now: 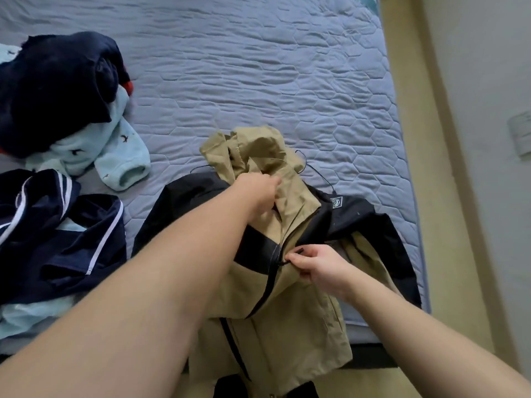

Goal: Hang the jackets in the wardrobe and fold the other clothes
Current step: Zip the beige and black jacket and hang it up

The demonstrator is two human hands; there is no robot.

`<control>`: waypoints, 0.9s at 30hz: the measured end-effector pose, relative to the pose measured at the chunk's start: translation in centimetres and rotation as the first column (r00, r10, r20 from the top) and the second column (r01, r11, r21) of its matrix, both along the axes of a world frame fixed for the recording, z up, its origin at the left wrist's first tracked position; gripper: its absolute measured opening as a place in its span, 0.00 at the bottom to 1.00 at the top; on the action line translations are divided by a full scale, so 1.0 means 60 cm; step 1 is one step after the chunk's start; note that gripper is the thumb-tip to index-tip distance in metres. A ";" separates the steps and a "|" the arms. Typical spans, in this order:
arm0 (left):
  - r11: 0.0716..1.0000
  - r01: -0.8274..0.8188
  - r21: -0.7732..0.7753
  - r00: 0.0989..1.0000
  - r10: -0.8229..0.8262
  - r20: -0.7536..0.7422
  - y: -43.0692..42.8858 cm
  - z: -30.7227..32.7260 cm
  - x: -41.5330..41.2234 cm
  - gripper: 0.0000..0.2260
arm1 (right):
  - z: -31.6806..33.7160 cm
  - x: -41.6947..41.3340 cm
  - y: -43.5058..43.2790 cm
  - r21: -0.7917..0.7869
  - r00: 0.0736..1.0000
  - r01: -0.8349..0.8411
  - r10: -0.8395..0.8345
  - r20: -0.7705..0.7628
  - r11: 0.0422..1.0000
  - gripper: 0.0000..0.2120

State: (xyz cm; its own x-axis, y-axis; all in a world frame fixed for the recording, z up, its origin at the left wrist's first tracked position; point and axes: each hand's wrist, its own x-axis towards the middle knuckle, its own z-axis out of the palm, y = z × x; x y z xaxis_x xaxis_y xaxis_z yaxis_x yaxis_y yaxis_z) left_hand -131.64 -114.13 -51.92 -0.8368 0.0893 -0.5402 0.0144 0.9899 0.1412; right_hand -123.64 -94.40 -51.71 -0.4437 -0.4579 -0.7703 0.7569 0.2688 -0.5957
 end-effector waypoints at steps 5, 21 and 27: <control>0.951 0.105 -0.292 0.993 -0.114 -0.014 -0.017 -0.022 0.026 0.23 | -0.005 0.030 0.018 0.073 0.992 -0.100 0.105 -0.067 0.992 0.07; -0.502 -0.821 0.272 -0.160 0.660 0.734 -0.031 0.017 0.234 0.13 | 0.018 -0.016 0.031 0.504 0.996 0.091 -0.083 -0.038 0.859 0.09; -0.303 -0.861 0.409 -0.117 0.899 0.422 0.016 0.035 0.256 0.13 | 0.044 -0.131 -0.032 0.670 0.968 0.197 -0.033 -0.250 0.716 0.25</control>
State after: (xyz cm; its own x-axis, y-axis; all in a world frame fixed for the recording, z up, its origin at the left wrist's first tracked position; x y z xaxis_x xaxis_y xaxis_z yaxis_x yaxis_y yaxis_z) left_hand -116.28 -113.15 -49.81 -0.2468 -0.6092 -0.7536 -0.7840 -0.3316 0.5248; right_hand -131.49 -96.33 -49.07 -0.6404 0.2243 -0.7346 0.6922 0.5831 -0.4254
